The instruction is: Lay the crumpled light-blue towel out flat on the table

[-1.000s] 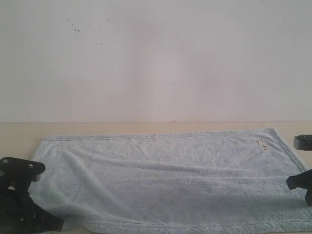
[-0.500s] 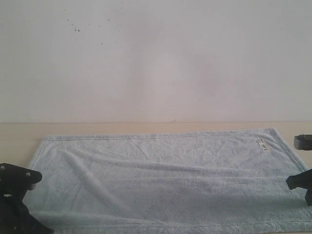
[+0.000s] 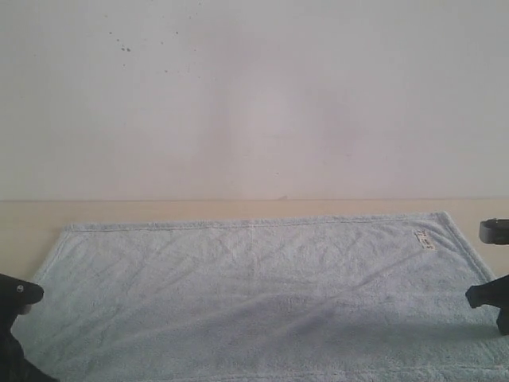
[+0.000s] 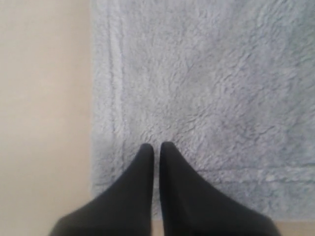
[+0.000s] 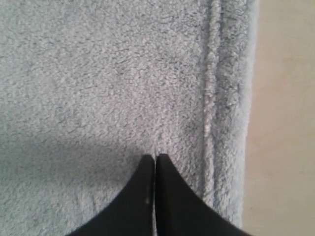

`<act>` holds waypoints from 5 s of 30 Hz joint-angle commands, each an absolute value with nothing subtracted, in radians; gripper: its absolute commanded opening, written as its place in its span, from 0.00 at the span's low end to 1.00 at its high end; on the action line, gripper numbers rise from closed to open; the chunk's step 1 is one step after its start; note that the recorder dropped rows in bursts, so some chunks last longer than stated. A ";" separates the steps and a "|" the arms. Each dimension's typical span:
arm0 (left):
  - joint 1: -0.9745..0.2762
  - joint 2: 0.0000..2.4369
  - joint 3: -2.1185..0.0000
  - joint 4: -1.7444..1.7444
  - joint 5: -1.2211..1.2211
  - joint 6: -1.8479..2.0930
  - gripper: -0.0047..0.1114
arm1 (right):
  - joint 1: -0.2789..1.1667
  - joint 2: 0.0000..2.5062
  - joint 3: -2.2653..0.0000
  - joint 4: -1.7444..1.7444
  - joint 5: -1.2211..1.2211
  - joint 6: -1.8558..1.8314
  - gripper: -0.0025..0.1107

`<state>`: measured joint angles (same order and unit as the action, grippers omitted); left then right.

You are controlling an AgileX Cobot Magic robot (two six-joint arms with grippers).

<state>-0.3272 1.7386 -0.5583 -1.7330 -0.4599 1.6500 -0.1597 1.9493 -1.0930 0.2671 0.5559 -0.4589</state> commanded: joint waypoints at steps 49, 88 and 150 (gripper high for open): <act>-0.326 0.589 -0.390 -1.744 -0.122 1.645 0.08 | -0.129 0.581 -0.428 1.501 0.543 -1.449 0.02; -0.360 0.535 -0.383 -1.744 -0.130 1.649 0.08 | -0.131 0.146 -0.358 1.231 0.567 -1.191 0.02; -0.360 0.535 -0.383 -1.744 -0.130 1.649 0.08 | 0.091 0.000 0.000 0.049 0.214 -0.076 0.02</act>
<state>-0.3499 0.5393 -0.3875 -1.7432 -0.1323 1.6518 0.0891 0.0046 0.0009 0.0491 0.2139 -0.0704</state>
